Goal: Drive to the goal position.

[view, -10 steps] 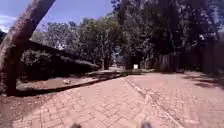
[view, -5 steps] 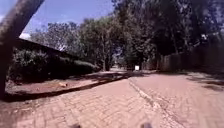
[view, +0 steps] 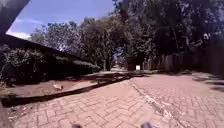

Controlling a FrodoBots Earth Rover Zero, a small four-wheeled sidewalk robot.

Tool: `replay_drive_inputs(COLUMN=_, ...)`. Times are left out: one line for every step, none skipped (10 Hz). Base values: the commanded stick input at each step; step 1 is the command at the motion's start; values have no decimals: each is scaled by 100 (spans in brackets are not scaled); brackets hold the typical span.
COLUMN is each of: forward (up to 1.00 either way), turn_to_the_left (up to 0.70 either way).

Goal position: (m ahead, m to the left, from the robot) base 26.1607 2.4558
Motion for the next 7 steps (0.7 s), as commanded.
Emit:
replay_drive_inputs(forward=70, turn_to_the_left=0)
replay_drive_inputs(forward=70, turn_to_the_left=0)
replay_drive_inputs(forward=70, turn_to_the_left=0)
replay_drive_inputs(forward=70, turn_to_the_left=0)
replay_drive_inputs(forward=70, turn_to_the_left=0)
replay_drive_inputs(forward=70, turn_to_the_left=0)
replay_drive_inputs(forward=70, turn_to_the_left=0)
